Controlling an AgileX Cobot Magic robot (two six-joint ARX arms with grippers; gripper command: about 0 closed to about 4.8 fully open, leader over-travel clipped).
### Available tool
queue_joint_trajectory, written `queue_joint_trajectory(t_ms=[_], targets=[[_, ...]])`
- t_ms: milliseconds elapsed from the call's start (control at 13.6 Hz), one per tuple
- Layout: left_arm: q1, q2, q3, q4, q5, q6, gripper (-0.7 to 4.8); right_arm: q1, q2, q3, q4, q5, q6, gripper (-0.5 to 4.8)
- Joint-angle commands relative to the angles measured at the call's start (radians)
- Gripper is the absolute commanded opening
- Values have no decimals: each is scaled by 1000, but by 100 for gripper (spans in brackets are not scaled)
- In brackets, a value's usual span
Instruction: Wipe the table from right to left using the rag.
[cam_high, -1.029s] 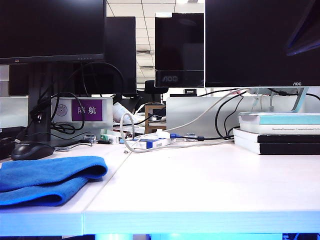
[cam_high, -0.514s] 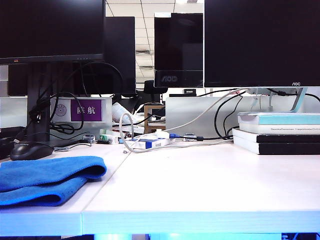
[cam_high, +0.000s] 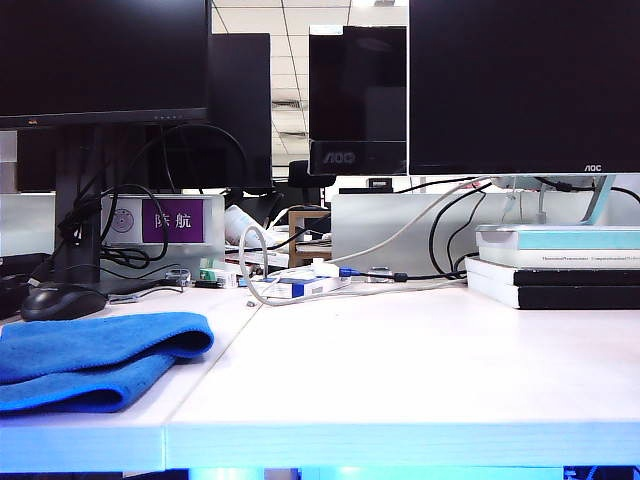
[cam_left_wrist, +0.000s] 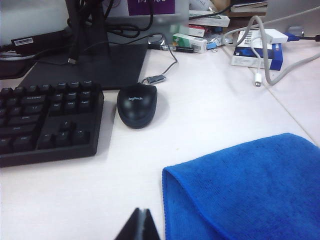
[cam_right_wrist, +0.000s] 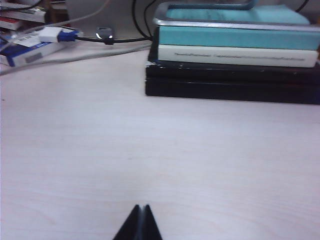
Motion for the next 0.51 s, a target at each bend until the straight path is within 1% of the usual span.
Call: queue_joint_trajectory(t_ms=[73,147,514], targets=[[1,-2,-2,-18,1,4,-3,-50,-1,-7,9,-5,-14,-5],[1,-2,-2,-17,1,3,-3,-73,-1,-7,10,-5,-14,-5],[1,-2,-2,-17,1,4,-3,-73,-1,-7,9,-5,-14,-5]])
